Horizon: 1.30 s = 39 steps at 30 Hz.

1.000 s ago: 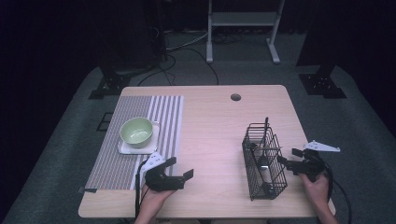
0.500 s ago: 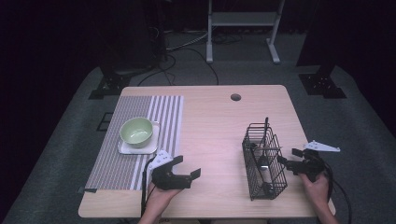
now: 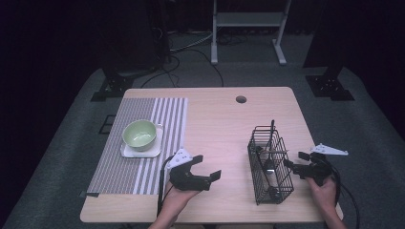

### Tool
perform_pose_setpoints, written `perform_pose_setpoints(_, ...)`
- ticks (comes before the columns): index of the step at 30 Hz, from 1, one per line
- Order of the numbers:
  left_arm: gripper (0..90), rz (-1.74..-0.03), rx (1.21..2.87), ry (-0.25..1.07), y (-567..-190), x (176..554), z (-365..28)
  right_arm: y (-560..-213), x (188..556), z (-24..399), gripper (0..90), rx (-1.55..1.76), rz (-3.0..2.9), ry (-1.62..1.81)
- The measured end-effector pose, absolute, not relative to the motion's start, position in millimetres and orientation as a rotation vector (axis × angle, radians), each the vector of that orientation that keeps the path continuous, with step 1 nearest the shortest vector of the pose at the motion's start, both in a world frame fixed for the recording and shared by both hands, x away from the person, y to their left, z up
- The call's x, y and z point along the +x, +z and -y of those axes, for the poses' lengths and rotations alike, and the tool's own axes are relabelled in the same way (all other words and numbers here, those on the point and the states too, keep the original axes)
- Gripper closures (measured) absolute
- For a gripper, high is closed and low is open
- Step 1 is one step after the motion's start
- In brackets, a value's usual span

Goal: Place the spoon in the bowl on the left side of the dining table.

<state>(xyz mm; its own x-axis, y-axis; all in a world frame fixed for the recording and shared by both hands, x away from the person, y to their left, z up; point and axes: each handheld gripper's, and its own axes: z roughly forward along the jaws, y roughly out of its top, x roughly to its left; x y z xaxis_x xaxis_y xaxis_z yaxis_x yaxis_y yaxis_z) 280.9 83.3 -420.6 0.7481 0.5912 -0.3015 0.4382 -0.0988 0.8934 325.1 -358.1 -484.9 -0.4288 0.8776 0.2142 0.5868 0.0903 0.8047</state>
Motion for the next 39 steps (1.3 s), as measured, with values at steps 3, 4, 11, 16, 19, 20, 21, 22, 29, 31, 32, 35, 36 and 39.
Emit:
perform_pose_setpoints(3,7.3,-0.796,1.738,0.146,-418.2,280.9,-74.4,-484.8,325.1,358.6,16.0,1.453,-2.05,1.269)
perform_pose_setpoints(4,7.3,-0.793,1.736,0.141,-417.5,280.7,-72.5,-484.8,325.1,358.7,16.0,1.452,-2.05,1.269)
perform_pose_setpoints(11,7.3,-0.765,1.733,0.117,-413.7,281.8,-58.2,-484.9,325.1,359.1,16.0,1.452,-2.045,1.27)
perform_pose_setpoints(16,7.4,-0.749,1.734,0.104,-411.0,283.3,-49.4,-484.8,324.9,358.7,16.0,1.452,-2.047,1.269)
perform_pose_setpoints(19,7.4,-0.74,1.736,0.097,-408.8,284.0,-43.0,-484.9,325.1,359.0,16.0,1.449,-2.046,1.27)
perform_pose_setpoints(20,7.4,-0.735,1.739,0.094,-408.1,284.5,-41.4,-484.8,324.9,358.9,16.0,1.451,-2.047,1.27)
perform_pose_setpoints(21,7.4,-0.735,1.737,0.09,-407.5,284.9,-39.2,-484.8,324.9,358.9,16.0,1.451,-2.047,1.27)
perform_pose_setpoints(22,7.4,-0.731,1.74,0.087,-406.6,285.5,-37.7,-484.8,324.9,359.0,16.0,1.451,-2.047,1.27)
perform_pose_setpoints(29,7.4,-0.715,1.744,0.078,-403.3,288.7,-24.4,-484.8,324.9,359.2,16.0,1.451,-2.048,1.272)
perform_pose_setpoints(31,7.4,-0.713,1.745,0.075,-402.3,289.3,-20.8,-484.8,324.9,359.2,16.1,1.45,-2.048,1.272)
perform_pose_setpoints(32,7.4,-0.709,1.747,0.074,-401.8,289.8,-19.5,-484.8,324.9,359.2,16.0,1.451,-2.048,1.273)
perform_pose_setpoints(35,7.4,-0.706,1.745,0.068,-400.4,291.0,-15.5,-484.8,324.9,359.3,16.0,1.45,-2.048,1.273)
perform_pose_setpoints(36,7.4,-0.706,1.746,0.065,-399.9,291.1,-14.6,-484.9,325.0,359.4,16.0,1.45,-2.048,1.274)
perform_pose_setpoints(39,7.4,-0.699,1.75,0.065,-397.8,291.7,-10.3,-484.8,324.9,359.4,16.0,1.45,-2.048,1.276)
